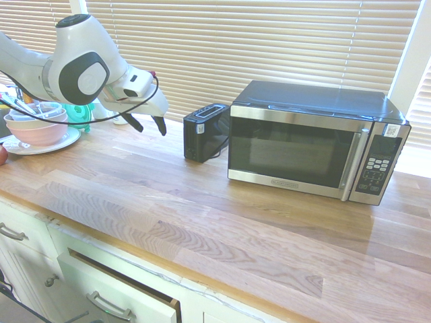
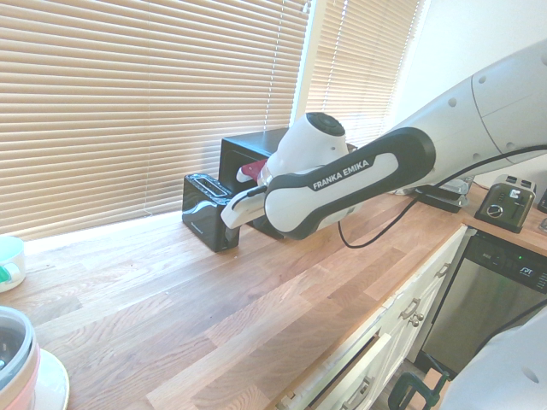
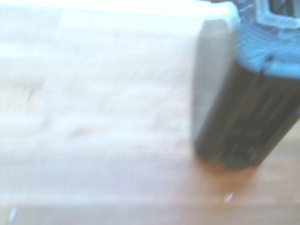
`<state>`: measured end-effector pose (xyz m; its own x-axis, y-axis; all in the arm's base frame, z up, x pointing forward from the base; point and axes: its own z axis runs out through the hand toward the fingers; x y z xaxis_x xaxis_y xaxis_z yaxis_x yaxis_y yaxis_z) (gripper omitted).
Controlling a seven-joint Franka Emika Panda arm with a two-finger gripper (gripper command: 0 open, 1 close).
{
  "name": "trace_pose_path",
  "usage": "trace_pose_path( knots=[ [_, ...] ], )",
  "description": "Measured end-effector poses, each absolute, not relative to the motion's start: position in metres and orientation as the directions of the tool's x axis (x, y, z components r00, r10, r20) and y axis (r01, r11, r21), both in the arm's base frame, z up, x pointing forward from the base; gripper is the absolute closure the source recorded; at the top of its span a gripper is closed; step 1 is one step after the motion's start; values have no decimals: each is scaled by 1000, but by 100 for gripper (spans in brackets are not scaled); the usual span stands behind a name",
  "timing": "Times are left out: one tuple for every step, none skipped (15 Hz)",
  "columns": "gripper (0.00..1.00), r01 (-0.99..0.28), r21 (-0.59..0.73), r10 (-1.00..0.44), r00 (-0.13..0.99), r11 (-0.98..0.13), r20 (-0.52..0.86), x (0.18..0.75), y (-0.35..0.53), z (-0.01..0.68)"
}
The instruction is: Press the toaster
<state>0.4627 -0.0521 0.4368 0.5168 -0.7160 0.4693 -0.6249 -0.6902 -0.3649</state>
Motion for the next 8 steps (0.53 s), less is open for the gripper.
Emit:
trace_pose_path(
  knots=[
    [0,-629,-383,-727,492,-677,479,464,-53,438],
    [0,-628,-388,-728,477,-674,493,465,-54,439],
    [0,-628,-386,-725,471,-676,503,468,-52,439],
    [0,-630,-388,-726,462,-673,510,472,-51,441],
    [0,-634,-394,-731,448,-666,514,478,-51,444],
    [0,-637,-400,-736,440,-659,514,483,-51,446],
    [0,-641,-405,-742,430,-652,514,488,-52,448],
    [0,-643,-405,-743,425,-650,517,490,-53,449]
  ],
)
